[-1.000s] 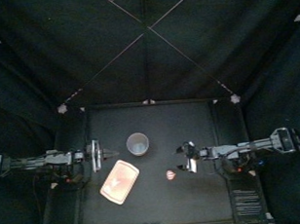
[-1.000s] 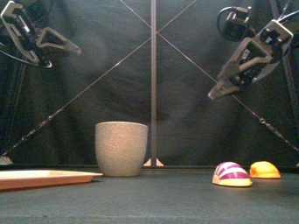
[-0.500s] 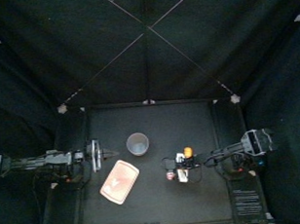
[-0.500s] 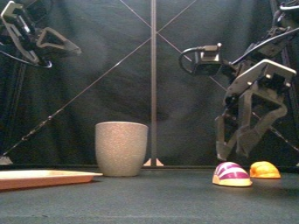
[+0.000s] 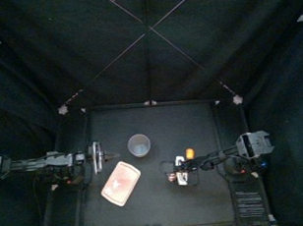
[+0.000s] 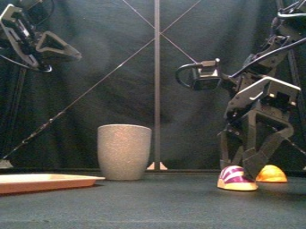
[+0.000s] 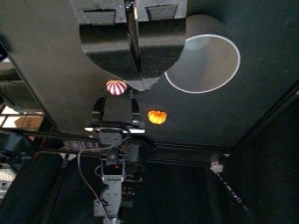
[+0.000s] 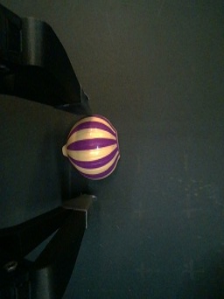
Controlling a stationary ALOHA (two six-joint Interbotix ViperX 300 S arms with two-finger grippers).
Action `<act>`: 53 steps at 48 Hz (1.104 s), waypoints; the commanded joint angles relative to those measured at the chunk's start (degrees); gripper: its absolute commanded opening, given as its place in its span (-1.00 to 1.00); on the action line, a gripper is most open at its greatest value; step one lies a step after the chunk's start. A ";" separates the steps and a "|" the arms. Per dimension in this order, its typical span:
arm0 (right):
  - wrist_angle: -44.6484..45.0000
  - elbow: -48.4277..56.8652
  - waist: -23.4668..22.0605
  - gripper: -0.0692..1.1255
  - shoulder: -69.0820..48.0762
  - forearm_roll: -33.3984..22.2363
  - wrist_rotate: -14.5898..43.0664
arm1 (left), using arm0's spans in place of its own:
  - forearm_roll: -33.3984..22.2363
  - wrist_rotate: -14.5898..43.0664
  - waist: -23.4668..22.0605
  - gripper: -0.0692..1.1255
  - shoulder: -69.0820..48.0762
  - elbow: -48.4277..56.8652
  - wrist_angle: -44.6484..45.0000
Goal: Pick the onion then place it on the pink plate
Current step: Pick the onion
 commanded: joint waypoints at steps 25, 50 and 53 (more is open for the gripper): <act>-0.26 -1.49 0.88 0.84 0.97 1.32 0.00 | -0.53 0.00 0.18 -0.77 0.26 0.00 -0.26; 0.00 -1.67 1.67 0.65 1.76 1.93 0.00 | -0.53 0.00 0.18 -0.77 0.26 0.09 -0.26; 0.09 -1.67 1.76 0.54 1.76 1.93 0.00 | -0.53 0.00 0.18 -0.77 0.26 0.18 -0.18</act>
